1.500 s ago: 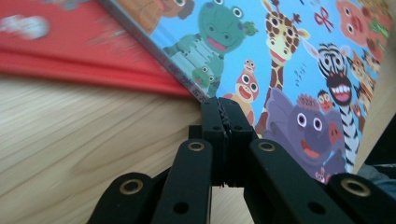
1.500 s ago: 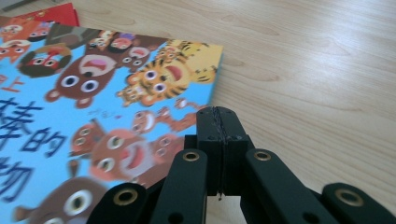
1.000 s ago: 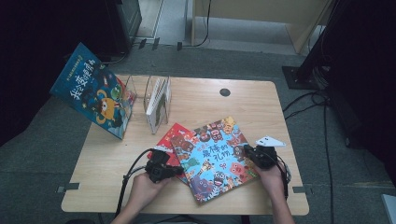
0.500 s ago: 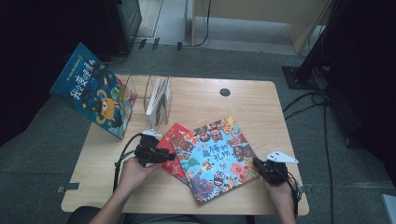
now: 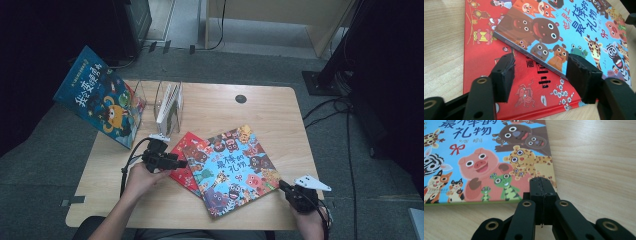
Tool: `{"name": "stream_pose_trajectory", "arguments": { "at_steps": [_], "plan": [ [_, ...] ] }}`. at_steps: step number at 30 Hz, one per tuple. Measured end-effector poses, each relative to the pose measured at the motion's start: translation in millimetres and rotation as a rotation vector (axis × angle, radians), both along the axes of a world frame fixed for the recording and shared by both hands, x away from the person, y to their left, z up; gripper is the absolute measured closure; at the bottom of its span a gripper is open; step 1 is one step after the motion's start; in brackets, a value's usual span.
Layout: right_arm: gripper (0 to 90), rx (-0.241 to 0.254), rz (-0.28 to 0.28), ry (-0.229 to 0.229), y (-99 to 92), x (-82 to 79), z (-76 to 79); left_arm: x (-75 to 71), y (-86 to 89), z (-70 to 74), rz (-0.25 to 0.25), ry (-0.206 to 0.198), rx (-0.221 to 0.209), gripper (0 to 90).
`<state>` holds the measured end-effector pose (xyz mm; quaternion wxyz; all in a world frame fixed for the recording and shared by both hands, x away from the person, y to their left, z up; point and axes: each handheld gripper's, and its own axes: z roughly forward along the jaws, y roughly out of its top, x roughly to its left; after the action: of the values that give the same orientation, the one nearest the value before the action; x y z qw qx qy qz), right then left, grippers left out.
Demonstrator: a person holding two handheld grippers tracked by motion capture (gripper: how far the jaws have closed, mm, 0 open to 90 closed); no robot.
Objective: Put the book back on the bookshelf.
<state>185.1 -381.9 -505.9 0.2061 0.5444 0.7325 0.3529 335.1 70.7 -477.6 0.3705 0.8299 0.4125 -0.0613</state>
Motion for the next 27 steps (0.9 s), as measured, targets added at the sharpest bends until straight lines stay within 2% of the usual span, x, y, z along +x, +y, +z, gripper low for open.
{"name": "stream_pose_trajectory", "arguments": {
  "at_steps": [3,10,17,22,27],
  "plan": [
    [90.0,-0.019,0.004,0.019,-2.1,-1.6,-2.9,-0.4,0.7,0.5,0.003,-0.018,0.001,37.9],
    [90.0,0.005,-0.017,0.027,-11.7,10.9,-6.6,-0.2,3.1,1.1,0.018,-0.023,0.017,36.9],
    [90.0,0.026,-0.022,0.019,-19.0,33.8,-9.4,-1.1,8.3,2.4,0.033,-0.02,0.023,35.9],
    [90.0,0.059,-0.009,0.013,-21.1,52.6,-10.8,-3.9,11.4,0.8,0.049,-0.004,0.016,36.2],
    [90.0,0.061,0.037,0.004,-15.4,73.7,-11.4,-10.8,14.6,-0.6,0.053,0.004,0.027,36.9]
  ]
}}
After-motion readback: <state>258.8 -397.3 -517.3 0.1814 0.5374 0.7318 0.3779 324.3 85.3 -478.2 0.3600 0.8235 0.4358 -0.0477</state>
